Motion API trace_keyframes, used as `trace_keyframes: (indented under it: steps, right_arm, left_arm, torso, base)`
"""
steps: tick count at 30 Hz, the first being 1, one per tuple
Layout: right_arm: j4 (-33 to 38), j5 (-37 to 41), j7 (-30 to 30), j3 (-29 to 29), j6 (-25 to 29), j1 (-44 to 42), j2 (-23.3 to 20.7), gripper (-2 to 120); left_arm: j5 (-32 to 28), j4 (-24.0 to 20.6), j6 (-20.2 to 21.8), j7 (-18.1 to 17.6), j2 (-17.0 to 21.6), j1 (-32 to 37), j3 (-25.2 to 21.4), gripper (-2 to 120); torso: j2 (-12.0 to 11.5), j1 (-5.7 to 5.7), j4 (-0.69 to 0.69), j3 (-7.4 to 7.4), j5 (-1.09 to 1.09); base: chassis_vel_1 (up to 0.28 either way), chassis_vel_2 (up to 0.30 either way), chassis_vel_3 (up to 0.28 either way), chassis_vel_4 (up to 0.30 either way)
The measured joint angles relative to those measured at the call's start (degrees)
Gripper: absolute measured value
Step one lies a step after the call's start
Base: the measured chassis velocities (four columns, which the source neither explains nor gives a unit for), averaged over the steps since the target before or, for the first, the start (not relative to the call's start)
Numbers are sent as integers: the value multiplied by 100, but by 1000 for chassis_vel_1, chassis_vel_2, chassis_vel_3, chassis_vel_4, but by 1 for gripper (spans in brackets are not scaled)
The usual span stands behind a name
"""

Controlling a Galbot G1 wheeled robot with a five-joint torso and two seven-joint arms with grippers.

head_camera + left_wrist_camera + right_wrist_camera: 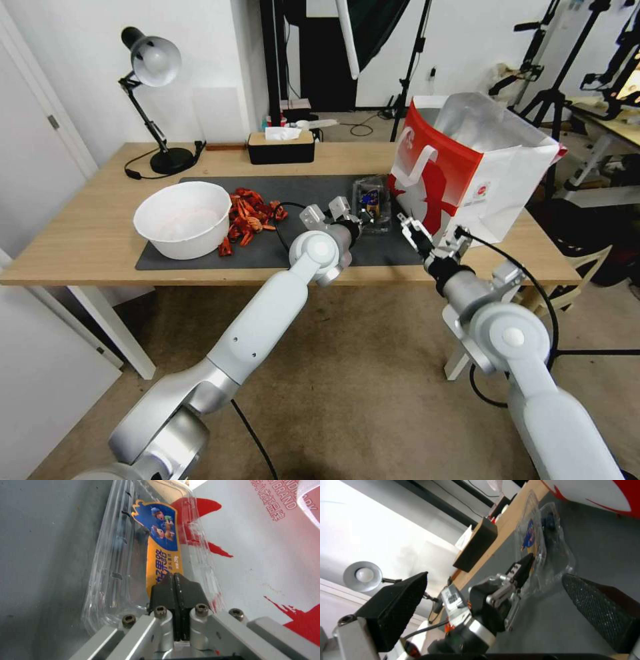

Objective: Close the takeout container lid, then place the container into the takeout bag.

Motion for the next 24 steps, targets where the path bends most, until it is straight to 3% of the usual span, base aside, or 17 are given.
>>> trace_keyframes:
  steps: [9,24]
  right_arm:
    - [-462,88,221,-238,-260,684,-86,100]
    - [-643,82,362,-342,-336,1005,-125,100]
  left_arm:
    - [1,-1,-1,-3,-3,-18,14,0]
    - [2,-2,-2,-3,8,-16,15,0]
  torso:
    - [1,-1,0,0,0]
    - [1,0,0,0,0]
  base:
    - [0,0,0,0]
    - [0,0,0,0]
